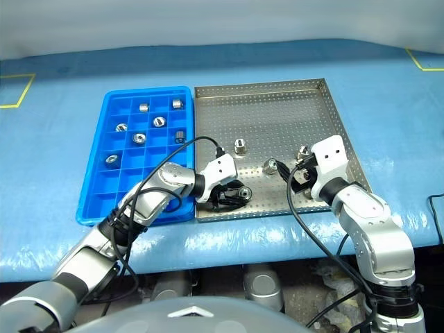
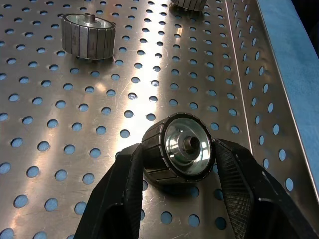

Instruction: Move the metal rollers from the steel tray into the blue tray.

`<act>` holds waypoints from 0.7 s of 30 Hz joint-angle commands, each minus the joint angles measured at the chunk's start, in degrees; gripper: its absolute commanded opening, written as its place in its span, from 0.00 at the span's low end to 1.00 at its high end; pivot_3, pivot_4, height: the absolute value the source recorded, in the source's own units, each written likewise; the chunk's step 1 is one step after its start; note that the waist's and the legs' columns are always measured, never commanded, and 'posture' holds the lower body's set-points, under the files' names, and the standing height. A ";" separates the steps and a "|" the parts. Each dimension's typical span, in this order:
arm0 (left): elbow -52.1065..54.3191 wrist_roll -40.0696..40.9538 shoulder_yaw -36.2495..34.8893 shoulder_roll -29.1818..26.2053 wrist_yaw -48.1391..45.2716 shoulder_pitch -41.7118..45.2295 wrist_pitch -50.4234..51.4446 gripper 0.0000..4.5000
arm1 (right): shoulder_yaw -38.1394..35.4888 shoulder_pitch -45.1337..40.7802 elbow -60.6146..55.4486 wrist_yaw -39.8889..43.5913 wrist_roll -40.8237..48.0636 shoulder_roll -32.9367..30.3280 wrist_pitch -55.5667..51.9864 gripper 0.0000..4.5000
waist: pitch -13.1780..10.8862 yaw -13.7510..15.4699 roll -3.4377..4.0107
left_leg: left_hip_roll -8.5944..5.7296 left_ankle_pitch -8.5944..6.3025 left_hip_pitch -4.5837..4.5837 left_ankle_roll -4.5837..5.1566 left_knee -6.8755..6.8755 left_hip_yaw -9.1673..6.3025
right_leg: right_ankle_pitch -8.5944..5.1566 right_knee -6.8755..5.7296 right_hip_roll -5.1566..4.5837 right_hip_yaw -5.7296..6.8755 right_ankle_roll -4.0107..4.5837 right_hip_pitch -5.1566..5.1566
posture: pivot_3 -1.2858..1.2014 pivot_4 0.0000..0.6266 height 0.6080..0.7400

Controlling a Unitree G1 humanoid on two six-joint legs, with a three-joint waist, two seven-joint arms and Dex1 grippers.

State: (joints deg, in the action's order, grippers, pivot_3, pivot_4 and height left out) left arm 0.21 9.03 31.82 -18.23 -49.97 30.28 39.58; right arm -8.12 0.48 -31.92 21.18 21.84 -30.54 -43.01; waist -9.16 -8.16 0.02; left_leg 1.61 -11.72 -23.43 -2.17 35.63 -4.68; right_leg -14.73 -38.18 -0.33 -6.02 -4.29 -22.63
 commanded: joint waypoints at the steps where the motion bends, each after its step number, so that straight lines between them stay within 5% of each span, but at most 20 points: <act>1: 1.37 0.37 -2.16 0.41 0.21 -0.10 -1.47 0.42 | -0.66 -1.17 -0.91 0.13 -0.19 -0.04 1.10 1.00 | 0.00 -0.01 0.00 | 0.00 0.00 0.00 0.00 0.00 0.00 | 0.00 0.00 0.00 0.00 0.00 0.00 | 0.45 0.24 1.00; 8: 6.29 4.12 -14.18 -1.16 3.69 0.09 -0.59 0.42 | 1.25 -2.11 -0.16 2.28 0.11 -0.16 2.06 1.00 | -0.01 -0.08 -0.02 | 0.01 0.00 -0.01 0.00 0.01 0.00 | 0.00 -0.01 0.00 0.00 0.00 -0.02 | 0.46 0.24 1.00; 13: 15.08 5.32 -23.70 -9.51 6.12 -2.39 4.59 0.42 | 3.85 -3.36 0.99 4.87 0.24 -0.01 3.11 1.00 | -0.01 -0.04 0.00 | 0.07 0.00 0.05 0.00 -0.07 -0.01 | -0.01 -0.03 0.06 0.00 0.02 -0.03 | 0.48 0.24 1.00; 21: 38.14 7.89 -40.46 -22.21 11.89 -19.44 20.90 0.42 | 8.22 -8.48 5.65 8.43 -0.11 0.95 5.17 1.00 | -0.14 2.19 -0.16 | 0.09 -0.01 0.00 0.01 -0.17 -0.02 | -0.05 0.01 0.02 0.04 0.09 -0.09 | 0.53 0.24 1.00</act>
State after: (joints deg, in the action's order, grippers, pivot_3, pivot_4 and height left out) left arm 32.18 15.78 -5.27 -39.45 -38.78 11.61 58.17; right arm 0.01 -6.75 -25.98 28.76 21.78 -29.50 -39.26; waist -9.30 -5.97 -0.15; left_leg 1.70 -11.73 -23.43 -2.16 35.46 -4.71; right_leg -14.79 -38.16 -0.31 -5.97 -4.20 -22.73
